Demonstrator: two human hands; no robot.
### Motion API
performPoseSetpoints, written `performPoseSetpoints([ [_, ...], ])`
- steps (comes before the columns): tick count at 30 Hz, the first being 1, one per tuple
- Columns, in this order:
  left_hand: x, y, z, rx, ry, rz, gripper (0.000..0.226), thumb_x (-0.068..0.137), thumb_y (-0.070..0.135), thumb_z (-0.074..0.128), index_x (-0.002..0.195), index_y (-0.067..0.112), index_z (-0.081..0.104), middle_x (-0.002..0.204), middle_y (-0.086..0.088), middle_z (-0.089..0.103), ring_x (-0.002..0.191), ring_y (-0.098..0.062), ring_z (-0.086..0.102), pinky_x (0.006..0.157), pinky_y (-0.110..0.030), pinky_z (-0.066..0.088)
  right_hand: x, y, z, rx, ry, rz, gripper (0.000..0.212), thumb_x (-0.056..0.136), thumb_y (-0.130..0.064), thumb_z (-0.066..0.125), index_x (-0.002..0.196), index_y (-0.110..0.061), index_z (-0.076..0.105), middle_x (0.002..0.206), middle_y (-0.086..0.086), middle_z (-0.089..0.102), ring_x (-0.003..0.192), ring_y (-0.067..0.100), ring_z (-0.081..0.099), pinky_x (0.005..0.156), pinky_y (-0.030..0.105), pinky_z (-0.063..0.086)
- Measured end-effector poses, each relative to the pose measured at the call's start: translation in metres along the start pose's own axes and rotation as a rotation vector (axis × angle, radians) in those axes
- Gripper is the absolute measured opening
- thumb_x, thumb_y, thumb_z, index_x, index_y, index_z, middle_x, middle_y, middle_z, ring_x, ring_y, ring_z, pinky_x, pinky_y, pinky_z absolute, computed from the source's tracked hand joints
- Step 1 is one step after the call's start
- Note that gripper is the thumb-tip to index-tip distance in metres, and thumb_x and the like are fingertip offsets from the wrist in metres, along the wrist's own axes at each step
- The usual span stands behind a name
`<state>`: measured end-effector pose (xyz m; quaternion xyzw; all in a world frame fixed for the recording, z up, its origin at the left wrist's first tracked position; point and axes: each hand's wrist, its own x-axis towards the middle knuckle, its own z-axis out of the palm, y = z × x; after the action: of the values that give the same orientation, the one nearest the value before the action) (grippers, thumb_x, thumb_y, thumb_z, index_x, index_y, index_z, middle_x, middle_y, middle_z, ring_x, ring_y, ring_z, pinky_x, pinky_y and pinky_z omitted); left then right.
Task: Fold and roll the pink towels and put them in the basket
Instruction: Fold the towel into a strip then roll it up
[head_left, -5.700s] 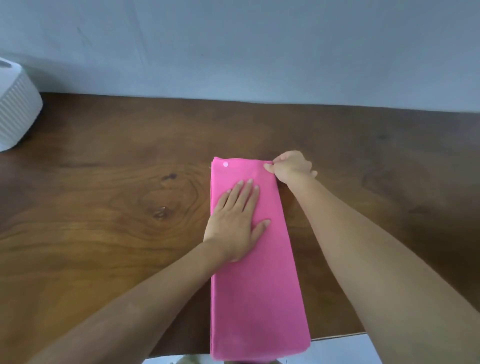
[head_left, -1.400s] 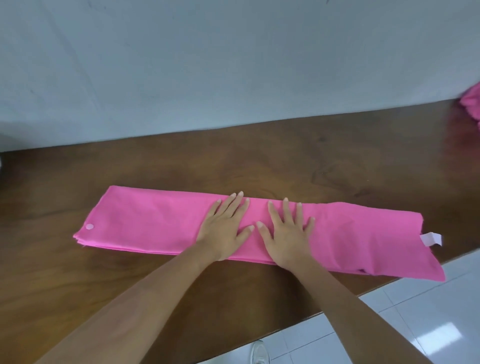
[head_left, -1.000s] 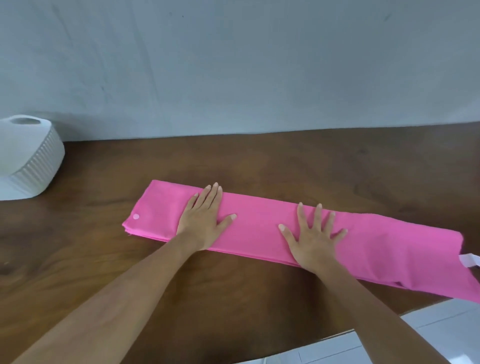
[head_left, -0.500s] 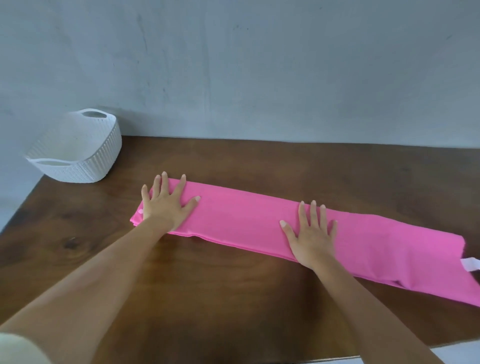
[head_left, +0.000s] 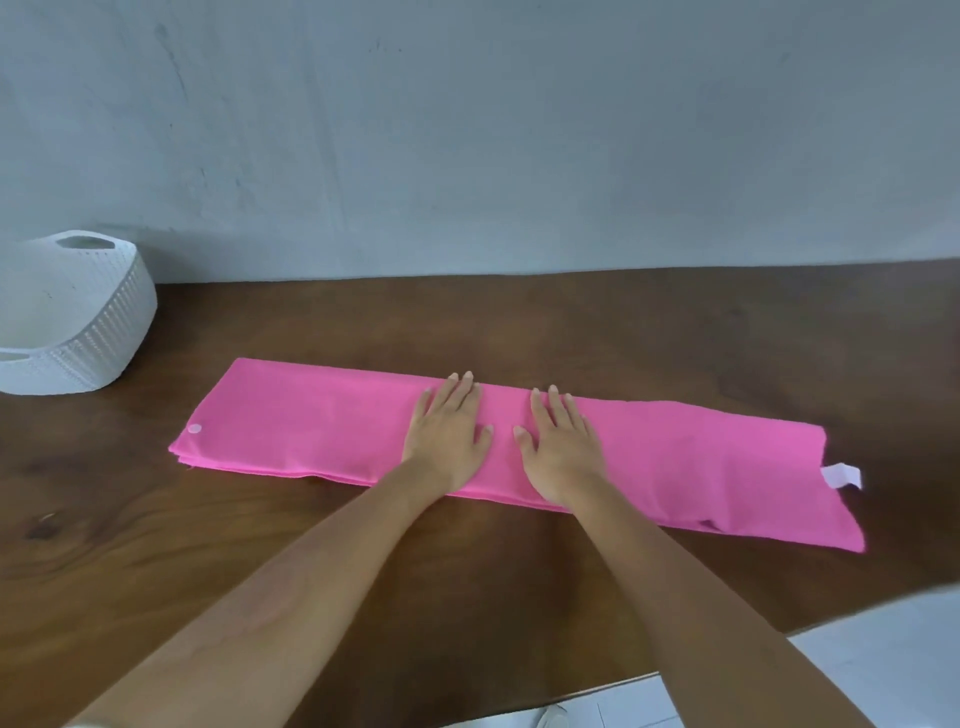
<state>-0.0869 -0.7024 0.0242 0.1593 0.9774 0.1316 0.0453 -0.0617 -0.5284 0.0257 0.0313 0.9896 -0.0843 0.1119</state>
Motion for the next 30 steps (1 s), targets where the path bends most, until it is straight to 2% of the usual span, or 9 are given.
performPoseSetpoints([
  [4,0.011,0.040,0.014,-0.029,-0.007,0.024,0.059,0.109,0.035,0.025,0.163,0.013,0.010,0.171,-0.001,0.005,0.157,-0.015,0.000,0.128,-0.040,0.003,-0.002,0.019,-0.003,0.019,-0.022,-0.071,0.064,0.107,-0.052,0.016,0.161,-0.024,-0.005,0.169,-0.002,-0.012,0.155,0.015,-0.011,0.127,0.038,0.002],
  [9,0.013,0.060,0.028,-0.020,-0.002,-0.008,0.060,0.109,0.038,0.019,0.163,0.017,0.002,0.171,0.002,-0.001,0.157,-0.013,-0.004,0.128,-0.039,0.002,-0.004,0.049,-0.001,0.039,0.015,-0.072,0.060,0.108,-0.048,0.014,0.162,-0.028,-0.004,0.169,-0.003,-0.012,0.155,0.013,-0.013,0.127,0.039,-0.003],
  [13,0.011,0.059,0.033,0.036,0.026,-0.009,0.062,0.108,0.043,0.013,0.163,0.018,0.000,0.170,0.003,-0.003,0.156,-0.013,-0.005,0.128,-0.039,0.002,-0.014,0.103,-0.004,-0.025,0.040,-0.009,0.068,0.102,-0.062,0.007,0.160,-0.031,-0.011,0.168,-0.005,-0.016,0.154,0.012,-0.015,0.126,0.038,-0.005],
  [18,0.009,0.059,0.034,0.053,0.033,0.003,0.063,0.107,0.045,0.012,0.162,0.017,-0.001,0.170,0.004,-0.004,0.156,-0.012,-0.007,0.128,-0.038,0.002,-0.027,0.156,-0.010,-0.045,0.056,0.014,0.085,0.086,-0.073,-0.009,0.159,-0.031,-0.014,0.167,-0.005,-0.018,0.153,0.011,-0.017,0.125,0.035,-0.009],
  [30,0.010,0.058,0.036,0.066,0.045,0.007,0.065,0.105,0.048,0.010,0.162,0.018,-0.002,0.170,0.005,-0.005,0.156,-0.011,-0.008,0.128,-0.037,0.002,-0.043,0.261,-0.026,-0.032,0.098,0.137,0.080,0.091,-0.073,-0.002,0.160,-0.033,-0.010,0.168,-0.008,-0.014,0.154,0.008,-0.014,0.126,0.037,-0.007],
])
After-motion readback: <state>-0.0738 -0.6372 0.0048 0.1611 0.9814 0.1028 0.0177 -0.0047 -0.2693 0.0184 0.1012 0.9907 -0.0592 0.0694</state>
